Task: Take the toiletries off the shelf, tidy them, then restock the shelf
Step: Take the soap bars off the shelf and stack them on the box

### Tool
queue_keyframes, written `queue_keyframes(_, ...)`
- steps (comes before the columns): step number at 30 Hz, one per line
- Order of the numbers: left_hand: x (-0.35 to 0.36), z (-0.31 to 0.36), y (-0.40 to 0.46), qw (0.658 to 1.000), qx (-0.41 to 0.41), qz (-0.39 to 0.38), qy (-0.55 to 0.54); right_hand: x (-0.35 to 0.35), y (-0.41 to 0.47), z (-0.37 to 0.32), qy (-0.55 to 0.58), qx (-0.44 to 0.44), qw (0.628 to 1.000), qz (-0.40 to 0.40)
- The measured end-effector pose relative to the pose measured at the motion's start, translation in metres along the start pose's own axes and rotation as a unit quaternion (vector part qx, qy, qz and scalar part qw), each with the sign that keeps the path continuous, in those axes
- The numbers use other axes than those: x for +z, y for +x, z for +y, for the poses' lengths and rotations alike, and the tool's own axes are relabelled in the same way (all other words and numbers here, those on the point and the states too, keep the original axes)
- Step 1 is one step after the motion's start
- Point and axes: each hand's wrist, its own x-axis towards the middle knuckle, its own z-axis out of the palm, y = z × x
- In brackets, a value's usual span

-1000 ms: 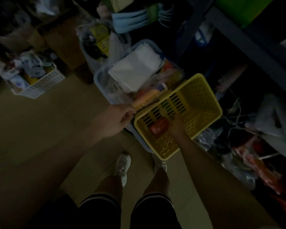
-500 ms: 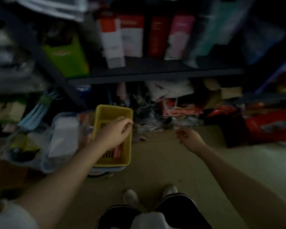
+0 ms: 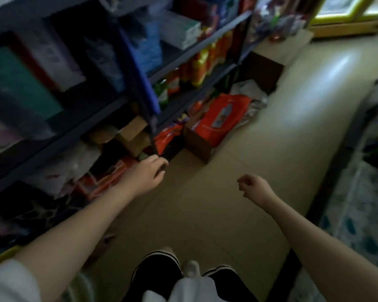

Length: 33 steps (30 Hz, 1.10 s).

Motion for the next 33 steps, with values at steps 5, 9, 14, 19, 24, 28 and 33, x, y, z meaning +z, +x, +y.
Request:
queue_keyframes(5,0.009,0.032,0.099,0.998,0.029,-0.057,0.028,-0.074,0.038,0.014,0.103,0.016,0.991,0.083)
queue_keyframes(9,0.010,0.052,0.189,0.997,0.044,-0.056,0.014,-0.134,0.090,0.013,0.141,0.000,0.980,0.138)
queue_keyframes(14,0.011,0.075,0.323,0.995,0.058,-0.084,0.012,-0.212,0.175,0.013,0.159,0.005,0.970,0.181)
queue_keyframes(19,0.003,0.136,0.449,0.990,0.108,-0.093,-0.002,-0.282,0.245,0.039,0.144,0.057,0.969,0.191)
queue_keyframes(24,-0.006,0.228,0.559,0.976,0.202,-0.056,-0.054,-0.349,0.304,0.097,0.067,0.109,0.976,0.177)
queue_keyframes(28,0.001,0.293,0.650,0.966,0.237,-0.053,-0.087,-0.413,0.366,0.141,0.045,0.132,0.975,0.173)
queue_keyframes(33,0.015,0.359,0.766,0.974,0.201,-0.064,-0.087,-0.517,0.457,0.169,0.042,0.101,0.980,0.166)
